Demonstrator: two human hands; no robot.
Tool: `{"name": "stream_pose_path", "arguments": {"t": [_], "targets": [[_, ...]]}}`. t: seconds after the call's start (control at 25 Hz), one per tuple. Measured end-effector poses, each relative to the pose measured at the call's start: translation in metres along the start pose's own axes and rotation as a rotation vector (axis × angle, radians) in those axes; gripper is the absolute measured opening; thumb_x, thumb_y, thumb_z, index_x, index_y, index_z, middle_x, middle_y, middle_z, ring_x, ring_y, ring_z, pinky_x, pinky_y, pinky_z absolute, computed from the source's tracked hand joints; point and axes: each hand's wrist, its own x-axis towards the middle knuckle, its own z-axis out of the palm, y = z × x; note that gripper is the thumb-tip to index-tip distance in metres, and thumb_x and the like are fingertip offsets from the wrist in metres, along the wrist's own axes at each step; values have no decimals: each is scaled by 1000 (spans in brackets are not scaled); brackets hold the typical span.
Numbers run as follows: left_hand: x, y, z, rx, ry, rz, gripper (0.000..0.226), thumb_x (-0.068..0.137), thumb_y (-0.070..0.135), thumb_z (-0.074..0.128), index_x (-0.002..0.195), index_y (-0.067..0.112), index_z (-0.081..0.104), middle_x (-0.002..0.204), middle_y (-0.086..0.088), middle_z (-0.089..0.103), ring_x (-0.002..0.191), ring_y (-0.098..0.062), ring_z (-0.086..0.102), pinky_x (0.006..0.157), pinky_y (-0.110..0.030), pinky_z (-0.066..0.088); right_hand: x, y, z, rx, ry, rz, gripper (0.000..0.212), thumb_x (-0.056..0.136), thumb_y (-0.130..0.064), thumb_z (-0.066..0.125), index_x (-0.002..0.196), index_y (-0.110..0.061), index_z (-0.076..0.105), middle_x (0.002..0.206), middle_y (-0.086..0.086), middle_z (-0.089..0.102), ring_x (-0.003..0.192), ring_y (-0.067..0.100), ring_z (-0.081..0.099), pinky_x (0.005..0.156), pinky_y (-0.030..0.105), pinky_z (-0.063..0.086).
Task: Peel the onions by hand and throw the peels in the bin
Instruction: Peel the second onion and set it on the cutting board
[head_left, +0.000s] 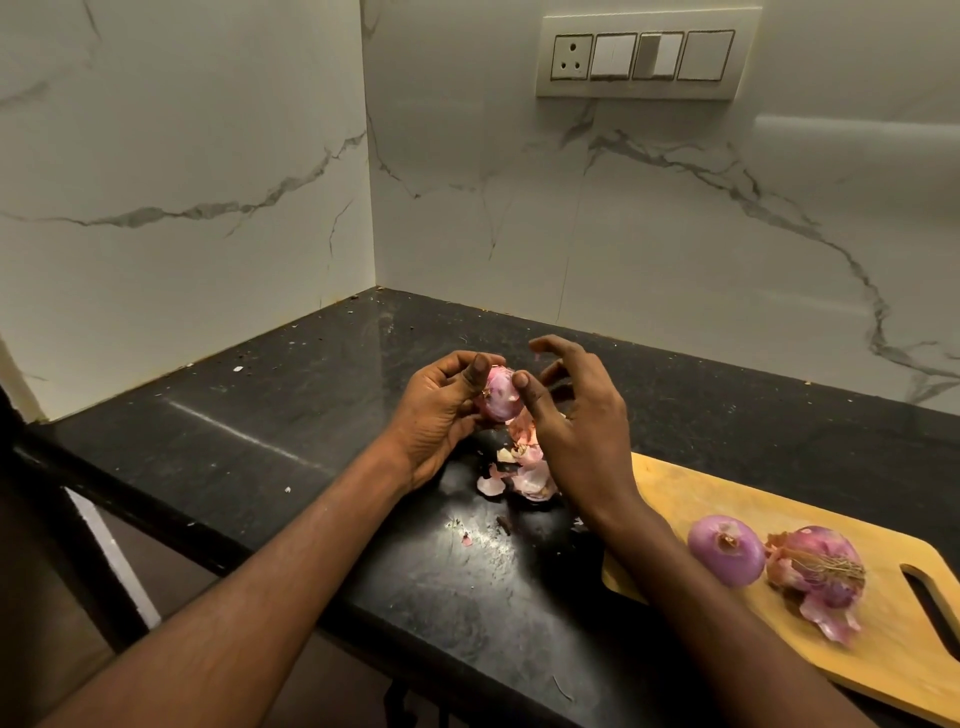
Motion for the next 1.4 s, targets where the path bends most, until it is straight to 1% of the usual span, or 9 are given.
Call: {"name": "stream_pose_path", "arguments": {"t": [0.16,0.44,0.56,0.64,0.76,0.84,1.0,1.28,1.4], "targets": [[-1,2,-2,-23,-28,-27,40,89,21,66,121,-3,64,115,-18,72,106,-35,71,83,-48,64,0,2,1,91,-59,65,34,90,-26,79,123,-21,74,110,-7,72,101,4,68,85,29,60],[-3,4,-2,-54,-63,-56,37,89,15,65,122,-2,64,121,-20,72,112,-37,70,87,-51,62,-4,-2,-2,21,22,-43,32,91,-18,79,123,-16,76,106,-7,74,92,2,69,79,25,60],[-3,6,-2,-152,-83,-108,42,98,16,58,135,-4,59,135,-29,62,109,-37,69,84,-43,65,-4,-3,0,53,-65,9,58,84,-29,84,138,-19,65,115,-8,72,99,2,68,85,21,59],[-4,6,-1,-186,-119,-140,45,98,15,57,139,-4,57,140,-30,59,111,-35,67,81,-35,64,-6,-2,4,7,-87,14,61,81,-29,88,137,-19,65,117,-7,71,101,6,67,88,27,59],[-5,2,2,-89,-166,-131,43,99,18,59,138,-1,59,135,-29,62,109,-33,69,95,-49,59,-4,0,6,9,-54,36,48,88,-15,80,132,-22,64,119,-7,68,108,11,63,93,39,58],[-4,-1,3,8,-145,-61,41,97,18,64,134,1,62,133,-28,64,111,-36,69,98,-59,55,-3,0,4,97,-90,115,55,91,-8,73,141,-24,55,125,-8,63,113,9,61,95,35,58],[-7,1,8,125,-81,114,41,84,12,77,122,3,68,124,-27,66,110,-37,70,89,-46,61,-3,-3,1,159,-220,130,67,90,12,59,146,-22,46,130,-1,56,117,9,60,94,26,58],[-12,2,10,204,30,179,24,87,5,79,107,-3,69,107,-22,75,98,-38,75,80,-47,64,-1,-2,-4,208,-262,139,58,96,13,53,144,-18,50,127,-6,58,115,0,60,93,20,57],[-11,3,11,185,85,158,9,94,7,72,95,2,65,97,-18,76,88,-29,77,66,-37,63,1,0,-5,261,-258,155,44,102,4,52,138,-20,58,126,-9,63,116,2,61,93,22,58]]}}
